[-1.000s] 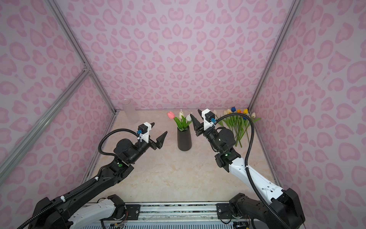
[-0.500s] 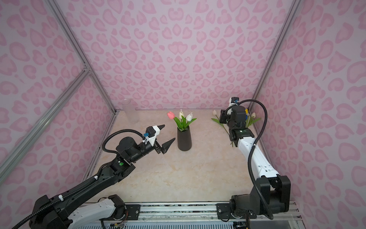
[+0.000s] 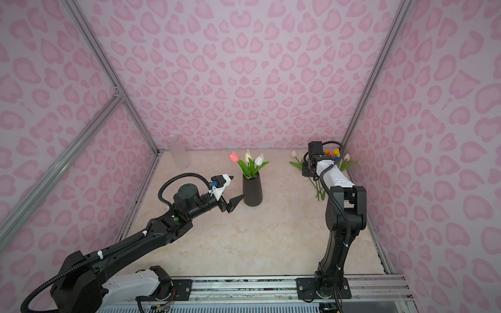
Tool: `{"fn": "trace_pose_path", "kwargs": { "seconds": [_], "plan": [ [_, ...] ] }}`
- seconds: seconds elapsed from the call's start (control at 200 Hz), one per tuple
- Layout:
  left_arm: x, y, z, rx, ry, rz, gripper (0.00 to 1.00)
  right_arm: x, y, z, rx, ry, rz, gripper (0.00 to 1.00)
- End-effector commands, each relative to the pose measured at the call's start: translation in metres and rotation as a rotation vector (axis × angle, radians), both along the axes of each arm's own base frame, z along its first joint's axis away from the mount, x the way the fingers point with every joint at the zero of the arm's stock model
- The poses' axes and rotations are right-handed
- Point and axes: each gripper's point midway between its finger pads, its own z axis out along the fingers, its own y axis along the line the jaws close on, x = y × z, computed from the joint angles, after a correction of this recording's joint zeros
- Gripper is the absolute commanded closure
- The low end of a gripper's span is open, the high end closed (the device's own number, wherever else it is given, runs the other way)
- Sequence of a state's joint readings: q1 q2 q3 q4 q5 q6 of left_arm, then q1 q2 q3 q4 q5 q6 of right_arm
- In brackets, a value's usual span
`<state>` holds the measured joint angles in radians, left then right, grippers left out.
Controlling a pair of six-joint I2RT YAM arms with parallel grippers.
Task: Arrange the flowers into the vase
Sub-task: 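Lower the right gripper onto the pile and close on a white tulip stem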
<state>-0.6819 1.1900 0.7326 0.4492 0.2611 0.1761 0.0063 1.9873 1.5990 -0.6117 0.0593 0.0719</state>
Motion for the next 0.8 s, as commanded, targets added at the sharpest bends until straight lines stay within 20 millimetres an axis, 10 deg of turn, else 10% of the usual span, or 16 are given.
{"fn": "trace_pose_path", "kwargs": {
  "seconds": [0.0,0.325,0.795],
  "plan": [
    [0.003,0.001,0.005,-0.002,-0.014,0.017,0.11,-0.01,-0.007,-0.025,-0.052,0.129,0.013,0.61],
    [0.005,0.002,0.009,-0.004,-0.013,0.028,0.11,0.001,-0.005,-0.079,-0.006,0.251,0.04,0.61],
    [0.004,0.002,0.015,-0.01,-0.023,0.024,0.11,0.009,-0.01,-0.083,0.052,0.228,0.029,0.63]
  ]
}}
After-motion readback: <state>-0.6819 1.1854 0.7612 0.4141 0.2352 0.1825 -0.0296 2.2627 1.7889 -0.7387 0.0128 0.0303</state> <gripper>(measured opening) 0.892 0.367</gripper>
